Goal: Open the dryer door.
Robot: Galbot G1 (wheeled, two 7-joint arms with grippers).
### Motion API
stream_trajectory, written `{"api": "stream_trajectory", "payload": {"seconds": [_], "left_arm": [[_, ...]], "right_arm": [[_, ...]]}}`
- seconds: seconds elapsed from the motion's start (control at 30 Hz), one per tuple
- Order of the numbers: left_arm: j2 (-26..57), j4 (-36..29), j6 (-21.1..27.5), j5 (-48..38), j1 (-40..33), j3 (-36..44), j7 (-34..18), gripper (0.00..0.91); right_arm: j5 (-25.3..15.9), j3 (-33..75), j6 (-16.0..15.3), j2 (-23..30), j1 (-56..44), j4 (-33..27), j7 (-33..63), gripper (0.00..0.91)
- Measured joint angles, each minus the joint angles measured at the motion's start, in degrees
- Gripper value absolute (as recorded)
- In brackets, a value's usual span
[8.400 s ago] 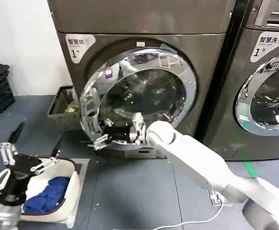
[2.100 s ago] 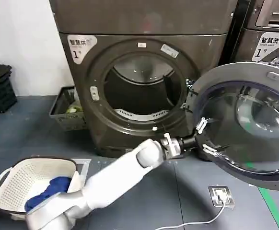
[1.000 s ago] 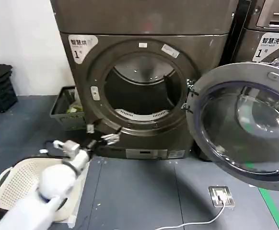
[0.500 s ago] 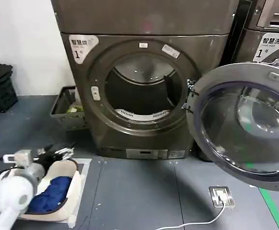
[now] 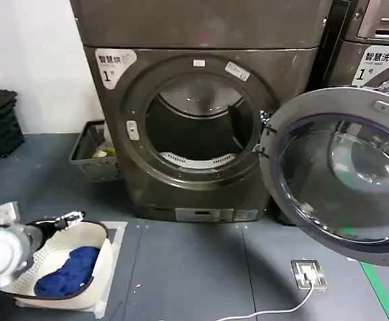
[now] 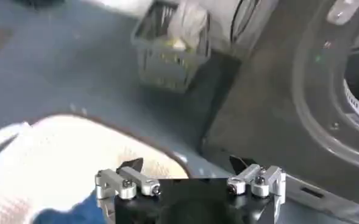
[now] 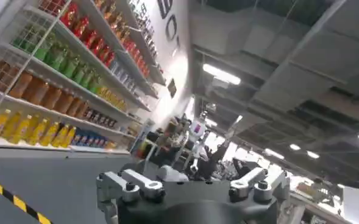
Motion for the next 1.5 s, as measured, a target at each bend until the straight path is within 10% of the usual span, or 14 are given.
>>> {"api": "stream_trajectory", "payload": {"seconds": [0.63,1.5], "left_arm": [[11.3,13.25,-0.04,-32.56,-10.7,8.0,-19.38,0.907],[10.75,25.54,-0.03,-39.57,-24.87,24.08,-22.24,0.907]], "right_arm": [[0.88,-0.22,2.25,1.0,-0.79,-0.19,-0.37,0.907],[1.52,0.27,3.79,1.97,-1.12,-0.67,-0.55,0.907]]}}
